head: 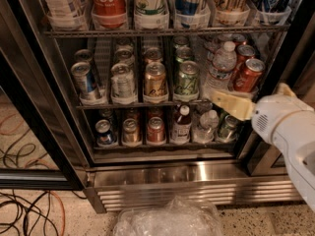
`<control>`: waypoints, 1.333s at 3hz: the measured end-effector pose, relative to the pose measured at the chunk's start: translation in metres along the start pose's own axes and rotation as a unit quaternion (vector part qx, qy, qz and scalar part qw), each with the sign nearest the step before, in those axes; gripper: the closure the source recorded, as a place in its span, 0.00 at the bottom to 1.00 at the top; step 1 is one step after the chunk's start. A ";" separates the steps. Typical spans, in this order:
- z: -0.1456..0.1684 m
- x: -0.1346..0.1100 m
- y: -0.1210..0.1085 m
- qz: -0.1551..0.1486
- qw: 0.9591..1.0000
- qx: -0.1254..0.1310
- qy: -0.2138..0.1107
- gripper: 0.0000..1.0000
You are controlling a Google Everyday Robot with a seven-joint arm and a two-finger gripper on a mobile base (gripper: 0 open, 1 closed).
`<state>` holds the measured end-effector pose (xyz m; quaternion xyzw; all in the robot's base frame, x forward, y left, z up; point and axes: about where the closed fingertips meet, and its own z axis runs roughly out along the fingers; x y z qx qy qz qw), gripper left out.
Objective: Pick coke can from middle shelf of fridge
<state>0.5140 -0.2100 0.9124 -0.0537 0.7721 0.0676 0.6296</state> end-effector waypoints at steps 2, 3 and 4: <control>-0.028 0.101 -0.046 0.066 0.993 0.099 -0.011 0.00; -0.021 0.103 -0.025 0.068 0.993 0.091 -0.032 0.00; -0.021 0.103 -0.023 0.069 0.993 0.091 -0.032 0.00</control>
Offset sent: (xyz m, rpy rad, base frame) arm 0.0093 0.0695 -0.0557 -0.0765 -0.3198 -0.3657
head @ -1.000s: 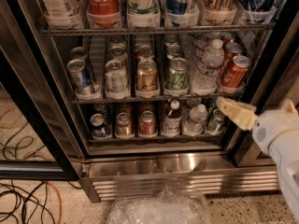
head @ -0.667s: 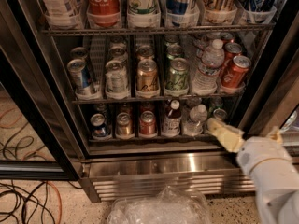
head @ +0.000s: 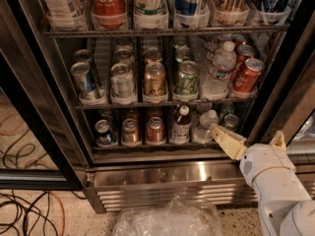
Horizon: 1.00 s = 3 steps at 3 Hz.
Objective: Pick coke can from middle shelf of fridge
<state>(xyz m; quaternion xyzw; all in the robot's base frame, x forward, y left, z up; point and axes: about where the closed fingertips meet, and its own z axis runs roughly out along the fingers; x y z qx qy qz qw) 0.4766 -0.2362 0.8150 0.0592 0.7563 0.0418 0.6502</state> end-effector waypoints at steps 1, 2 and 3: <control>-0.001 0.000 0.005 0.000 1.000 0.015 -0.011 0.00; -0.001 0.000 0.019 -0.009 0.999 0.036 -0.031 0.00; -0.002 0.001 0.032 -0.008 0.997 0.060 -0.043 0.00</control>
Offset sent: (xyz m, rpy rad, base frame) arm -0.0030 0.0325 0.0057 -0.0692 -0.0921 -0.1419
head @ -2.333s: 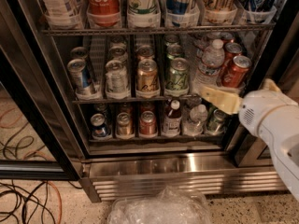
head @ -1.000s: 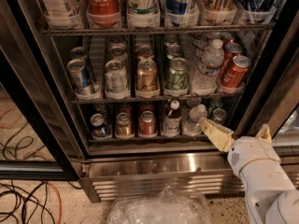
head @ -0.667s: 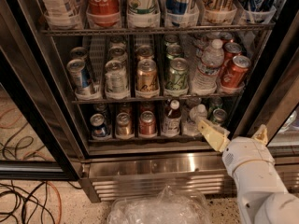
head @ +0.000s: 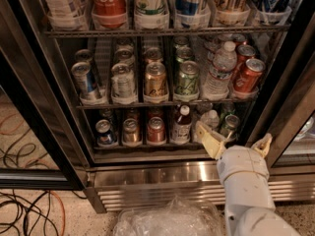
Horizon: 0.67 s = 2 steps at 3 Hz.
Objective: Pick coke can from middle shelf of fridge
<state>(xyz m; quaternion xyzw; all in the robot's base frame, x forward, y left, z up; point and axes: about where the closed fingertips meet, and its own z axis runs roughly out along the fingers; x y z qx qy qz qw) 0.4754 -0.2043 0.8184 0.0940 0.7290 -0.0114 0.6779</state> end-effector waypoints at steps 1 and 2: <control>-0.003 0.022 0.012 0.021 0.999 0.041 -0.023 0.00; -0.003 0.022 0.012 0.021 0.999 0.041 -0.023 0.00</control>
Offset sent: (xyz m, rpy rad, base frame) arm -0.0020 0.0230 -0.0380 0.0536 -0.0700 -0.1106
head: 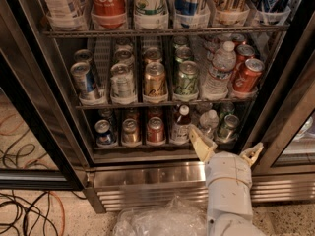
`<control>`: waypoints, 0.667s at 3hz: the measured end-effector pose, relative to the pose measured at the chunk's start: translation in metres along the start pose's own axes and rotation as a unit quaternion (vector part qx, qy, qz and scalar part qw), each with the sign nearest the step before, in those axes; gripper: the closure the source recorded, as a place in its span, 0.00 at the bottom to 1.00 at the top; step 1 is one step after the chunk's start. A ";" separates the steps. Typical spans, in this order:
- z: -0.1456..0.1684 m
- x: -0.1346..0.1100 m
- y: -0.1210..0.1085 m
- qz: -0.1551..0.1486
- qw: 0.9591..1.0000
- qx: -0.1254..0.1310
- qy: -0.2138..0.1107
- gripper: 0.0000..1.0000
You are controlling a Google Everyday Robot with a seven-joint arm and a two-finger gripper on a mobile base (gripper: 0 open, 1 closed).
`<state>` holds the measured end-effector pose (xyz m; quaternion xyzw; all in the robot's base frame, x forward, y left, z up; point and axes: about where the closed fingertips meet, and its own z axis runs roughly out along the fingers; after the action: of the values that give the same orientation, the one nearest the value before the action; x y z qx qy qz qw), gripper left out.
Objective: Pick coke can from middle shelf of fridge
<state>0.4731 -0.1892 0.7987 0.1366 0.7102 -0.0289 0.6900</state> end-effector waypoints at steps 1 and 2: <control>0.005 0.004 0.003 -0.006 1.000 0.003 -0.015 0.00; 0.026 0.018 0.003 -0.002 0.999 0.015 -0.047 0.00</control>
Offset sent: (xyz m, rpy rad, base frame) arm 0.0582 0.0139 -0.0125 -0.1032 -0.2716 -0.0575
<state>0.4993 -0.1894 0.7806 0.1442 0.6768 -0.0470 0.7203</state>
